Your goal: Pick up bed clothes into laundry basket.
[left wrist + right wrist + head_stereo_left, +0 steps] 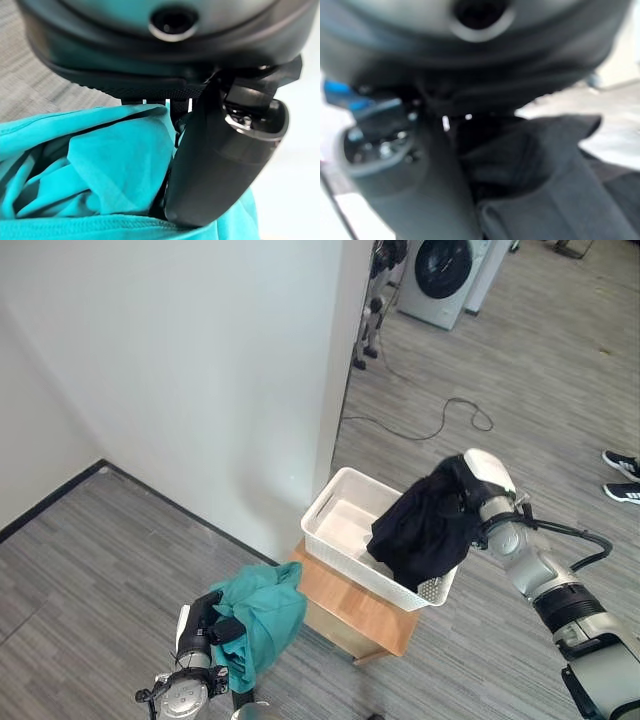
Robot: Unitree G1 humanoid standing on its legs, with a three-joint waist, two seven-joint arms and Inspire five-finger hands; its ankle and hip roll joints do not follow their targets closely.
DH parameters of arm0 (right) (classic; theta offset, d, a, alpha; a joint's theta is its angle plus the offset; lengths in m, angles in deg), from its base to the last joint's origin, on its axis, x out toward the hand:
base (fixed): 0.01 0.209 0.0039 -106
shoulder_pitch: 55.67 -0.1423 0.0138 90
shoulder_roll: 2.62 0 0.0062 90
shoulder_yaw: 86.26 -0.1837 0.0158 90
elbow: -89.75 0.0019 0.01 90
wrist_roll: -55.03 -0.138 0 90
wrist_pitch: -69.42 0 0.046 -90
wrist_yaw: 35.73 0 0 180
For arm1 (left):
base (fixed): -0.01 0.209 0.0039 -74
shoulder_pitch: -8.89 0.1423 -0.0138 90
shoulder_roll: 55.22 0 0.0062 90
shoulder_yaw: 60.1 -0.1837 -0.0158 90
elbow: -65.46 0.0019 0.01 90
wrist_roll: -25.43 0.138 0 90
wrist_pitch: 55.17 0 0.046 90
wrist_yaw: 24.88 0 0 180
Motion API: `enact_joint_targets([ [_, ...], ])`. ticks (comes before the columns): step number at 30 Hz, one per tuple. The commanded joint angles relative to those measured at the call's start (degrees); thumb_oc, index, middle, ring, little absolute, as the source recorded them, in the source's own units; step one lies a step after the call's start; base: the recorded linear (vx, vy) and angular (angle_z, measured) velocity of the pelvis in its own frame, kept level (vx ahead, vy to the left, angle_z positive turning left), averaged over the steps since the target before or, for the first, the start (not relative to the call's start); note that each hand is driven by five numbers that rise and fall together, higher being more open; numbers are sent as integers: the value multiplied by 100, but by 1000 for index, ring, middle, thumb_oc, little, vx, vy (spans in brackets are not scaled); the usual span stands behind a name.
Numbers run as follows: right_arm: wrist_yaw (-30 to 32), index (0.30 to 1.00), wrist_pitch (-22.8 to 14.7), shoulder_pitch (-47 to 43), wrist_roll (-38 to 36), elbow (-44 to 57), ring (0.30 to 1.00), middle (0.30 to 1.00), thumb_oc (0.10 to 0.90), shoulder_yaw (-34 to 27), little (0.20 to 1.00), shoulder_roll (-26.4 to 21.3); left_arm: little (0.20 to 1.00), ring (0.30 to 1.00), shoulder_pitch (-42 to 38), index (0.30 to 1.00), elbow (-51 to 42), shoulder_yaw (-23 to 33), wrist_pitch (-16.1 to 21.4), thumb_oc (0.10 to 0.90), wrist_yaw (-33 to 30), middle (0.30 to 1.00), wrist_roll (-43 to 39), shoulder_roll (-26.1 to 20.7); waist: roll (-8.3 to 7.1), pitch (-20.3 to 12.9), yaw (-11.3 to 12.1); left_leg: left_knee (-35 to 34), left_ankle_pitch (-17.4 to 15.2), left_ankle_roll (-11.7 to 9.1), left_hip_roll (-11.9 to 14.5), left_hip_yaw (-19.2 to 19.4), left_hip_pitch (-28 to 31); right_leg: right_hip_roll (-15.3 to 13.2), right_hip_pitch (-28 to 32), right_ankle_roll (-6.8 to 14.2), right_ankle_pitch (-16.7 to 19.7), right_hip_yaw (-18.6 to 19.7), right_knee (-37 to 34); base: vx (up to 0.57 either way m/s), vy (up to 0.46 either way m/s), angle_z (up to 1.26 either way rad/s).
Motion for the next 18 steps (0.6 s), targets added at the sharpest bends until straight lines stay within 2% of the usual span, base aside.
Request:
enact_joint_targets([
  [1, 169, 900, -14, -1226, 34, -152, 900, 900, 800, -294, 900, -422, 300, 300, -581, 300, -748, -162, 455, 400, 78, 300, -99, -356, -27, 206, 94, -19, -625, -172, 215, 61, -195, -123, 306, 80, -1028, -168, 38, -64, 5, 22],
  [6, 406, 900, -111, -735, -187, 722, 900, 900, 800, -954, 900, -927, 300, 300, -591, 300, -596, 18, 447, 400, 0, 300, 1, -200, -1, 159, -139, -19, -717, -149, 198, 107, -87, -152, 373, 137, -1048, -107, 38, -15, 14, 2],
  [7, 452, 900, -103, -570, -198, 1024, 900, 900, 800, -1190, 900, -1071, 300, 300, -571, 300, -616, 61, 447, 400, -14, 300, 42, -194, -9, 119, -185, -19, -722, -129, 188, 114, -72, -168, 386, 142, -1030, -96, 38, 58, 47, -4],
  [8, 696, 900, -188, -267, -371, 1576, 900, 900, 800, -1654, 900, -1233, 300, 300, -576, 300, -634, 121, 448, 400, -66, 300, 153, -160, -22, 19, -330, -19, -803, -120, 163, 141, 32, -187, 440, 166, -1037, -72, 38, 37, 37, -4],
  [9, 689, 900, -178, -209, -367, 1615, 900, 900, 800, -1706, 900, -1238, 300, 300, -580, 300, -634, 102, 448, 400, -67, 300, 156, -171, -30, 9, -309, -19, -778, -106, 158, 141, 8, -192, 416, 160, -1013, -73, 38, 73, 38, -11],
  [10, 918, 900, -306, 63, -628, 2126, 900, 900, 800, -2204, 900, -1452, 300, 300, -633, 300, -657, 143, 456, 400, -118, 300, 220, -134, -56, -78, -463, -19, -829, -83, 125, 167, 92, -208, 453, 176, -1005, -46, 38, 47, 18, -6],
  [13, 1153, 900, -476, 596, -942, 2580, 900, 900, 800, -2947, 900, -1698, 300, 300, -758, 300, -838, 139, 495, 400, -150, 300, 404, -145, -83, -216, -709, -19, -922, -64, 85, 206, 215, -246, 505, 207, -1001, -17, 38, 54, 15, -3],
  [14, 1222, 900, -533, 823, -1014, 2717, 900, 900, 800, -3170, 900, -1699, 300, 300, -795, 300, -866, 115, 504, 400, -166, 300, 472, -153, -89, -238, -744, -19, -913, -46, 73, 213, 224, -258, 495, 206, -975, -5, 38, 40, 18, -8],
  [16, 1433, 900, -724, 1566, -1324, 3011, 900, 900, 800, -3926, 900, -1546, 300, 300, -985, 300, -1224, 174, 552, 400, -292, 300, 803, -253, -68, -338, -1011, -19, -1018, -18, 38, 274, 335, -285, 519, 231, -981, 72, 38, 36, 13, -13],
  [17, 1425, 900, -721, 1639, -1322, 3048, 900, 900, 800, -3996, 900, -1531, 300, 300, -989, 300, -1232, 146, 547, 400, -295, 300, 808, -268, -82, -350, -980, -19, -985, -3, 32, 276, 306, -291, 488, 221, -953, 73, 38, 32, 5, -13],
  [18, 1492, 900, -755, 2079, -1296, 3037, 900, 900, 800, -4304, 900, -1393, 300, 300, -1126, 300, -1541, 298, 610, 400, -426, 300, 964, -360, -46, -400, -1160, -19, -1031, 22, 21, 321, 364, -302, 477, 229, -939, 147, 38, 4, 2, -15],
])
